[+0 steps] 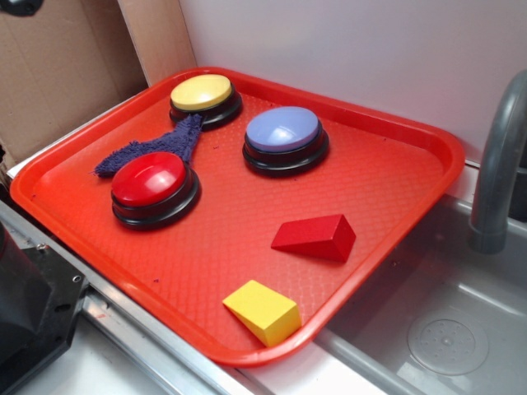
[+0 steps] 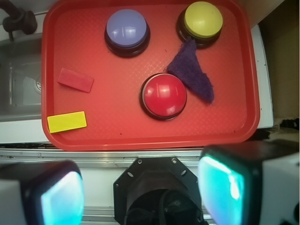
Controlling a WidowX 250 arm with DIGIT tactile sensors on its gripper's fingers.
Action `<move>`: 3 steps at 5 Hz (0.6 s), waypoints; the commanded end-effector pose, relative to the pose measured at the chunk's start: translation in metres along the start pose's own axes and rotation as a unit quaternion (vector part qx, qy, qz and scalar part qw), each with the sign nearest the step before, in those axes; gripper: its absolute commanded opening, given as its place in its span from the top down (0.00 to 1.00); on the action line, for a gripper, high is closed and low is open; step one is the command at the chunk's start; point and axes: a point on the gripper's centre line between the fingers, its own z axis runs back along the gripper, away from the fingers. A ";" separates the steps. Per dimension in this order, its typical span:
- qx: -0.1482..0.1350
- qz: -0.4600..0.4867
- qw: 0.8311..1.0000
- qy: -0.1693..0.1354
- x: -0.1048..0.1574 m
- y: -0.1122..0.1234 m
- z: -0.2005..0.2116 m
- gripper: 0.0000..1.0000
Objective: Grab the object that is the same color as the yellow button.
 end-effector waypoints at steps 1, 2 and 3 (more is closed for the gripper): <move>0.000 0.000 1.000 0.000 0.000 0.000 0.000 0.00; 0.005 -0.067 0.998 -0.012 0.010 -0.004 -0.006 0.00; 0.009 -0.192 0.981 -0.006 0.027 -0.021 -0.022 0.00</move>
